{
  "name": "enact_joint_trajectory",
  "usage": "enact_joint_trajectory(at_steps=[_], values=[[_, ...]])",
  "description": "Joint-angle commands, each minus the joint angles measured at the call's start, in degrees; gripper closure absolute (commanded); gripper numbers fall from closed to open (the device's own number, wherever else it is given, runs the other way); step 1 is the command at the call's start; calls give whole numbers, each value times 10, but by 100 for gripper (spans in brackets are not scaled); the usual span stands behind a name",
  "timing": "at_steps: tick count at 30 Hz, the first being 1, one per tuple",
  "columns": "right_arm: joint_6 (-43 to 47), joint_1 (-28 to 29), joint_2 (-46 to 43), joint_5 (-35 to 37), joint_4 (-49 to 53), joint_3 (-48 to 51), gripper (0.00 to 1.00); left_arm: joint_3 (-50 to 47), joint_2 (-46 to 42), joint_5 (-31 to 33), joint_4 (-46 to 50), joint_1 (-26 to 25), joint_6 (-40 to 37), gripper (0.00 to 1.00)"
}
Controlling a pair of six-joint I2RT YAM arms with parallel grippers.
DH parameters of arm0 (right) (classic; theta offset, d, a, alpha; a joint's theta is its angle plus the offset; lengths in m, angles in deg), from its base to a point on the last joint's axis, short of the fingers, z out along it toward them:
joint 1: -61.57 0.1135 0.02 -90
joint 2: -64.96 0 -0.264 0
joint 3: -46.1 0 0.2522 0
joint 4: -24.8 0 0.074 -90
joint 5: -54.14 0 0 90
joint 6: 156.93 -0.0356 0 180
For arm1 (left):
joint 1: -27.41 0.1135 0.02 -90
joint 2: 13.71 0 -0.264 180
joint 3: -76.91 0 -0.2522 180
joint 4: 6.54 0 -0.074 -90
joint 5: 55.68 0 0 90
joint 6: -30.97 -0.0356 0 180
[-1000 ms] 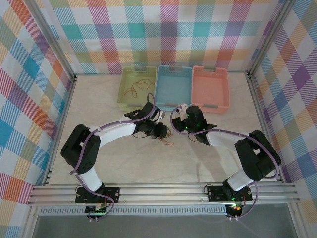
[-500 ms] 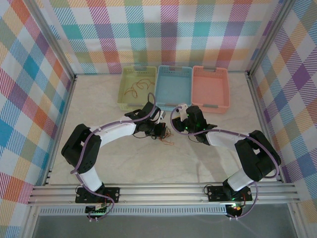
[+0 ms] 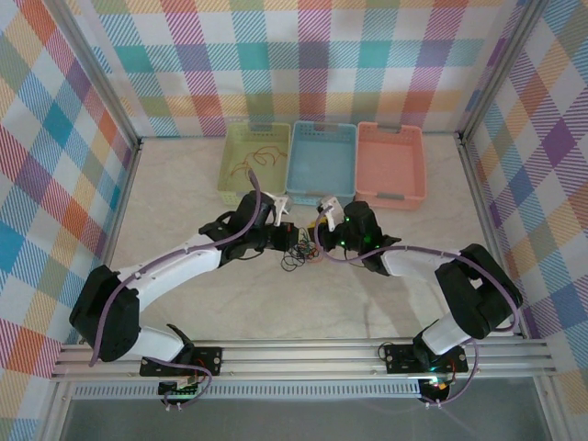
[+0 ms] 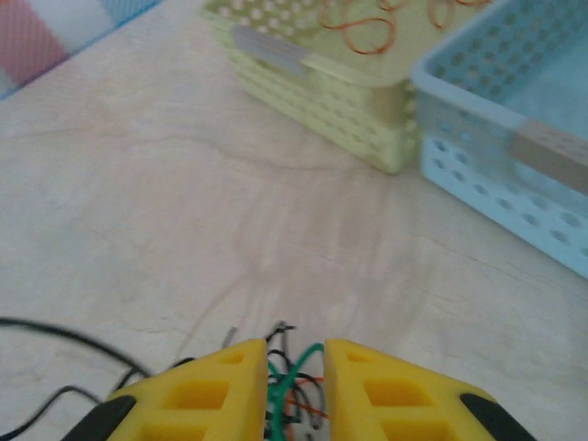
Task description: Untangle the cables
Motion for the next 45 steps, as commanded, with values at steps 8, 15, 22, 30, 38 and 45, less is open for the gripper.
enact_joint_trajectory(at_steps=[8, 15, 22, 30, 38, 45], values=[[32, 8, -52, -66, -116, 47, 70, -20, -18, 32, -17, 1, 6, 100], [57, 19, -48, -88, -95, 36, 67, -29, -25, 40, -24, 4, 7, 100], [62, 24, -25, -89, -48, 10, 67, -36, -32, 13, -43, 4, 9, 100], [55, 24, 8, -66, -25, -13, 70, -47, -50, -29, -73, 4, 17, 100], [54, 25, 28, -66, -12, -28, 76, -59, -70, -96, -115, 4, 38, 100], [56, 25, 44, -51, 30, -50, 79, -67, -88, -136, -146, 4, 58, 100]])
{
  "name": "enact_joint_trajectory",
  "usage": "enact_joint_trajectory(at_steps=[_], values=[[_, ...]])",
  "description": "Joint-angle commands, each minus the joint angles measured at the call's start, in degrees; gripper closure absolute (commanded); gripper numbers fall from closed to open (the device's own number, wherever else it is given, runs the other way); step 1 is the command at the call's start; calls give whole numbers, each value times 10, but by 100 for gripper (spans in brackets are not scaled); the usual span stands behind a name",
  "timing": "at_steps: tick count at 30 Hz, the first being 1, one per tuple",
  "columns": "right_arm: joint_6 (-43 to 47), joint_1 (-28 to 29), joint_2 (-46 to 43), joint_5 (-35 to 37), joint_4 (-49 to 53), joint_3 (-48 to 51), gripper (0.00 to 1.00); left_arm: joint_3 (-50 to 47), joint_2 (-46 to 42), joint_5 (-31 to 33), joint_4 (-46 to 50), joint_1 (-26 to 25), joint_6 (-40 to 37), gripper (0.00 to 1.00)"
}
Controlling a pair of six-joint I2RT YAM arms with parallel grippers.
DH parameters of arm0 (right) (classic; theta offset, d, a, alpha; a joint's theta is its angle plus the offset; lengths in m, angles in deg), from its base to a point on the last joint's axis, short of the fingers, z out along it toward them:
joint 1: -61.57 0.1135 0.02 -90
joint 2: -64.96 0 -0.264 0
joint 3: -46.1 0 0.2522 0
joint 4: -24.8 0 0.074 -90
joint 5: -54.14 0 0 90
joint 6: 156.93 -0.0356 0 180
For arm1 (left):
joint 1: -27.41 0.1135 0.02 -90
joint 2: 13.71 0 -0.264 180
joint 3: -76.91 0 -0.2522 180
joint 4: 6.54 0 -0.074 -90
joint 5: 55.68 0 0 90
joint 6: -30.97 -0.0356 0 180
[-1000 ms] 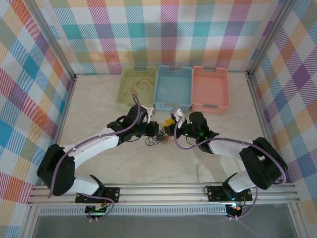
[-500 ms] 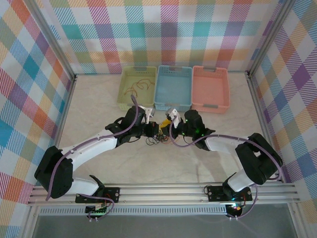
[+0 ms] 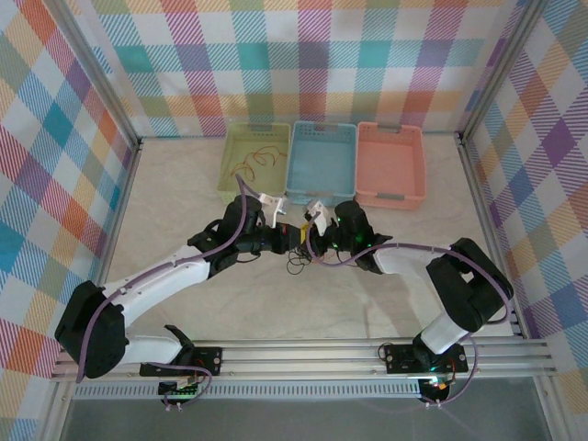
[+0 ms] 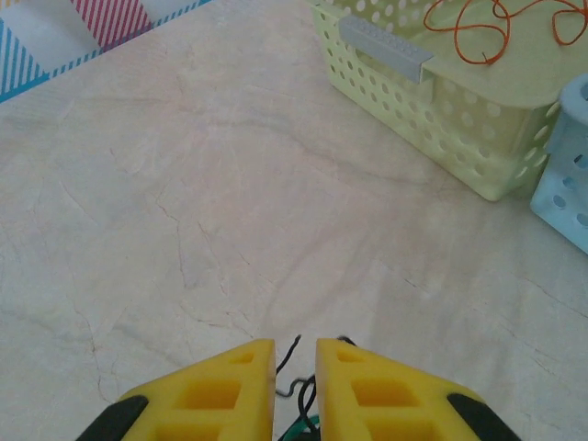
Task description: Untangle the cables
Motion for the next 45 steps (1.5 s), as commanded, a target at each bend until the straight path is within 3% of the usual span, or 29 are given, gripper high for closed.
enact_joint_trajectory(at_steps=[1, 17, 33, 45], values=[[7, 3, 9, 9, 28, -21, 79, -10, -28, -34, -36, 0, 17, 100], [11, 3, 25, 52, 79, -45, 80, -10, -189, -6, 3, 0, 19, 100], [-7, -2, 45, 141, 144, -75, 80, -56, -336, 134, 3, 0, -5, 100], [-14, -10, 42, 148, 152, -77, 77, -67, -370, 162, 13, 0, -10, 100]])
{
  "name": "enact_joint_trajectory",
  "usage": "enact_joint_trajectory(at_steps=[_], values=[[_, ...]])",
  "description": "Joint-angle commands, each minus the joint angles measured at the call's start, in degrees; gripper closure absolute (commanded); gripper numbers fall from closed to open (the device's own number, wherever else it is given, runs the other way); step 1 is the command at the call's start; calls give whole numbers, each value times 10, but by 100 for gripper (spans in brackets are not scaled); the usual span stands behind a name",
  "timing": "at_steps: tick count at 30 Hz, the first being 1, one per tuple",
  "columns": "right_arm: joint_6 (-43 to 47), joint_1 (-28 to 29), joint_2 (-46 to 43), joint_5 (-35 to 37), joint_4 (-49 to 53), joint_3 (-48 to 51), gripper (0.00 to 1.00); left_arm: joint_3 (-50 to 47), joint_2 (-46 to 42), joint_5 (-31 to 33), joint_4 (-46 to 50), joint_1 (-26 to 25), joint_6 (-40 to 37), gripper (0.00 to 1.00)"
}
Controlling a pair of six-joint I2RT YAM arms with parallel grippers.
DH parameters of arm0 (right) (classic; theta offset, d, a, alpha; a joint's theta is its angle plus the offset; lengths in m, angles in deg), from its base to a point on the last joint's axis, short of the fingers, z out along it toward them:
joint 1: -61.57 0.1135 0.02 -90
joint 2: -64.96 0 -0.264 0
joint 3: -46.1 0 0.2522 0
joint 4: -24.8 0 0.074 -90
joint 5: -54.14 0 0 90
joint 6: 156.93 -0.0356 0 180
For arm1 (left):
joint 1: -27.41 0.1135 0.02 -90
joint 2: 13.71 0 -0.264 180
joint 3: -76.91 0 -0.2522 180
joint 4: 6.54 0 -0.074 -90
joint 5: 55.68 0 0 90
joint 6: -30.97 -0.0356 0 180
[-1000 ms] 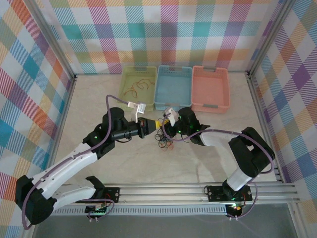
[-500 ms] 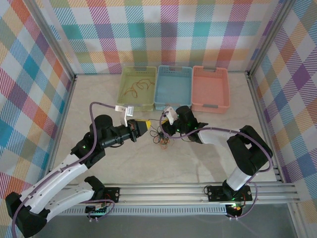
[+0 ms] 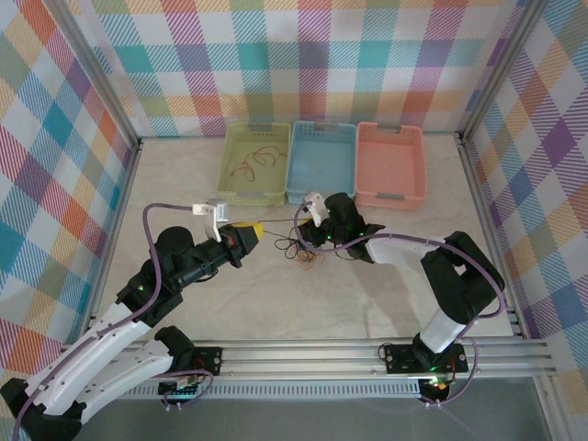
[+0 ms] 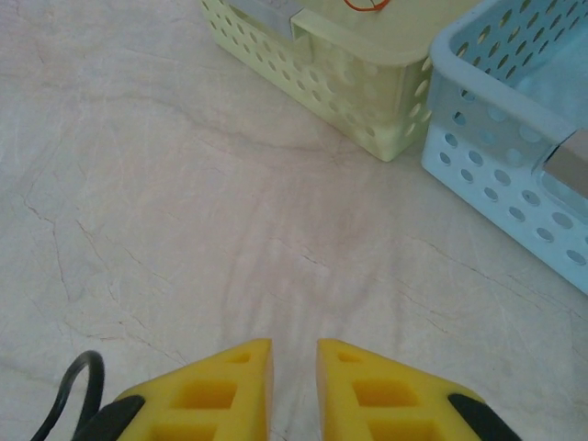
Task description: Untangle the cables
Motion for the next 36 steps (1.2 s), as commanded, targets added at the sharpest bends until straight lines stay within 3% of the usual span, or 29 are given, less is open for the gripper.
enact_joint_trajectory(at_steps=[1, 4, 9, 21, 30, 36], values=[[0, -10, 1, -1, 24, 7, 76, 5, -20, 13, -43, 1, -14, 100], [5, -10, -31, -74, -80, 62, 73, 16, 20, 15, -24, 0, -9, 100], [13, -6, -56, -100, -142, 95, 71, 16, 81, -3, -33, 1, 16, 100], [12, -6, -36, 17, -59, 61, 75, 55, 58, -50, -7, 0, 45, 100], [-3, -9, -27, 103, -19, 45, 75, 115, -26, -42, 77, 0, 30, 100], [1, -10, -28, 109, -15, 45, 64, 128, -52, -31, 100, 1, 23, 100]])
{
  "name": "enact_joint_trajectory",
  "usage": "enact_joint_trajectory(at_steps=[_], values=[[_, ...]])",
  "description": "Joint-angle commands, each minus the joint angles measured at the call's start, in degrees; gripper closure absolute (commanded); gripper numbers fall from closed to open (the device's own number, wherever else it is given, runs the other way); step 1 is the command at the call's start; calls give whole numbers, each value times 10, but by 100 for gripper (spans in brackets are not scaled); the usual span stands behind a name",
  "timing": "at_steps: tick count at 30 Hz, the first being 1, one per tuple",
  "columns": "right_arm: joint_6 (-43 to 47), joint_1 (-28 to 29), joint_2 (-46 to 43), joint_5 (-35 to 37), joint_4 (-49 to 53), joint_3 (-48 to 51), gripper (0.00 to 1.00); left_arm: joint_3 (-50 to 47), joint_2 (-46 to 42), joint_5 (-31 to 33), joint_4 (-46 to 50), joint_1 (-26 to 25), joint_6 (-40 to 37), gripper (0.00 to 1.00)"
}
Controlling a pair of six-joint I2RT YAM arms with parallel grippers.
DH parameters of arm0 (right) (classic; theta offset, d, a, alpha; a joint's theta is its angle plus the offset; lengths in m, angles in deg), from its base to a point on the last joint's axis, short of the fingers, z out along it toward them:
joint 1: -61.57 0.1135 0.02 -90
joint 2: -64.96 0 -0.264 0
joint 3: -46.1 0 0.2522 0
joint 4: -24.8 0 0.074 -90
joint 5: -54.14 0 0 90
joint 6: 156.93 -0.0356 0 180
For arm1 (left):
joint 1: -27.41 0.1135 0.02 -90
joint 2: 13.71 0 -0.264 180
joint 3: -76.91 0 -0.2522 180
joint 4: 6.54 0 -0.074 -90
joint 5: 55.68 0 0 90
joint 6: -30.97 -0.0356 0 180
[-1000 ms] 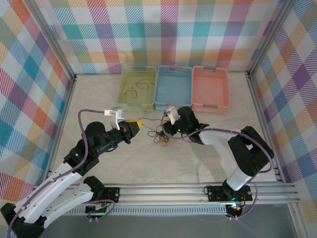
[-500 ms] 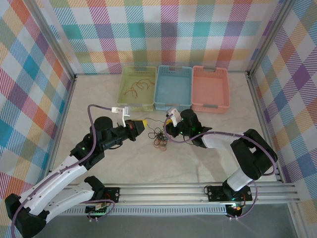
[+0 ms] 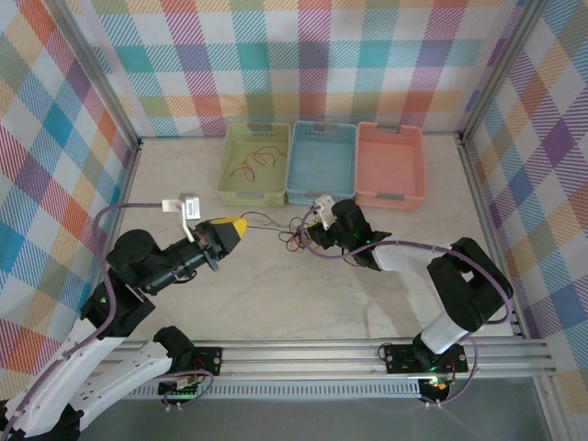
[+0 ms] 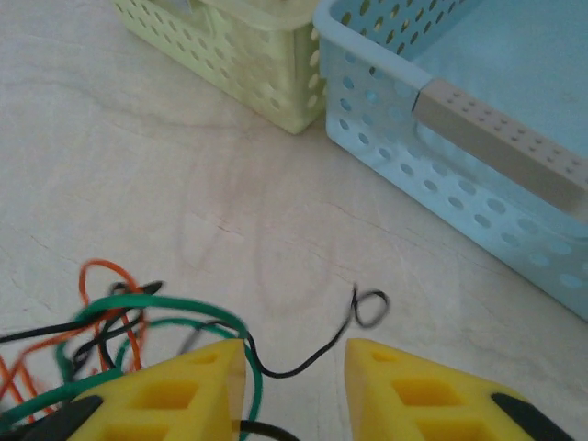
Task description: Untangle the cables
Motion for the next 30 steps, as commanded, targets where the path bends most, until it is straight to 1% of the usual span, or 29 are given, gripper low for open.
enact_joint_trajectory(at_steps=[1, 5, 11, 14, 18, 19, 23, 25, 28, 30], values=[[-3, -4, 5, 20, 13, -10, 64, 14, -5, 8, 15, 0, -10, 100], [-11, -8, 6, 28, 19, -13, 64, 6, -8, 13, 10, 1, -11, 100], [-5, -7, -20, -12, -28, 14, 64, -8, 36, 22, 0, 0, -15, 100], [3, -7, -49, -67, -94, 51, 65, -9, 66, 27, -5, 1, -20, 100], [22, -1, -79, -176, -201, 99, 65, -8, 95, 37, -17, 1, -28, 100], [27, 4, -83, -191, -216, 105, 66, -7, 100, 46, -21, 0, -28, 100], [32, 17, -89, -224, -238, 114, 66, 14, 128, 95, -21, 0, -28, 100], [32, 18, -95, -243, -253, 122, 72, 31, 152, 112, -15, 1, -25, 100], [32, 19, -97, -278, -280, 131, 72, 49, 189, 128, -7, 2, -19, 100], [32, 19, -97, -293, -292, 133, 73, 57, 213, 128, -8, 2, -14, 100]])
